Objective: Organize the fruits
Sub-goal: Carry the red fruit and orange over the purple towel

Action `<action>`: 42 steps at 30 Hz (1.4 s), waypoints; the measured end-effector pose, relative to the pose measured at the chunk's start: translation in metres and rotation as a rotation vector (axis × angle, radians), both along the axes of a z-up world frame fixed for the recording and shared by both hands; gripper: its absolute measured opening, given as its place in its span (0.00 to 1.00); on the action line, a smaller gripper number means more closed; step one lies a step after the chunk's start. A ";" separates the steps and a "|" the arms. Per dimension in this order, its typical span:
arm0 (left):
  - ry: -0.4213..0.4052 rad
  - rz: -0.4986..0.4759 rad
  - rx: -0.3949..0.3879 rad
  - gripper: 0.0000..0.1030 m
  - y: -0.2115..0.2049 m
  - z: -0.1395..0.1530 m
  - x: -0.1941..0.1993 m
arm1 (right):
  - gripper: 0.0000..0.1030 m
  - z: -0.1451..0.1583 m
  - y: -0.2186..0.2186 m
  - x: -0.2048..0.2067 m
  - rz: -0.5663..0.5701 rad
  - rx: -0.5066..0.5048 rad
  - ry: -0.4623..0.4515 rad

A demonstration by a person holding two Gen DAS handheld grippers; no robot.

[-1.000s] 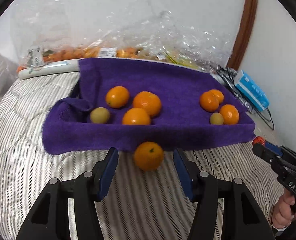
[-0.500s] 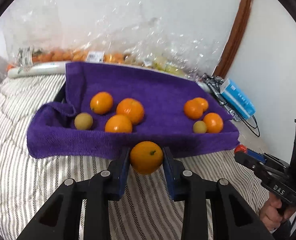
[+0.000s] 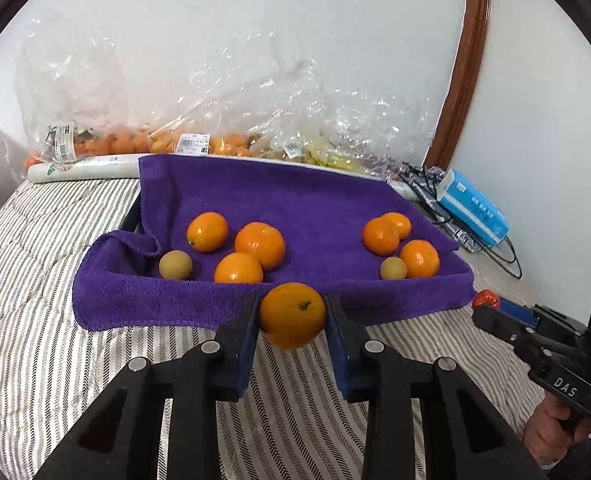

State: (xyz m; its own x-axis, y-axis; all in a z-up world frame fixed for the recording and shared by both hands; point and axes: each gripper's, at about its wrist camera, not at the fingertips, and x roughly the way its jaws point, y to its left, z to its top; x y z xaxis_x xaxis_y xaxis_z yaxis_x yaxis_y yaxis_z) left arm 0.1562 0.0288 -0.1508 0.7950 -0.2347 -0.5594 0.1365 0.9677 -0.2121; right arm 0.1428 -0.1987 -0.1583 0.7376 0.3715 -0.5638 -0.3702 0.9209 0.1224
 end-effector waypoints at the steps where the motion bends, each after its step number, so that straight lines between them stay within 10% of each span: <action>1: -0.006 0.002 -0.001 0.30 0.000 0.001 -0.001 | 0.26 0.000 0.000 0.000 -0.002 0.002 0.001; 42: -0.057 0.104 -0.091 0.30 0.031 0.024 -0.006 | 0.26 0.046 0.030 0.010 0.055 0.028 -0.090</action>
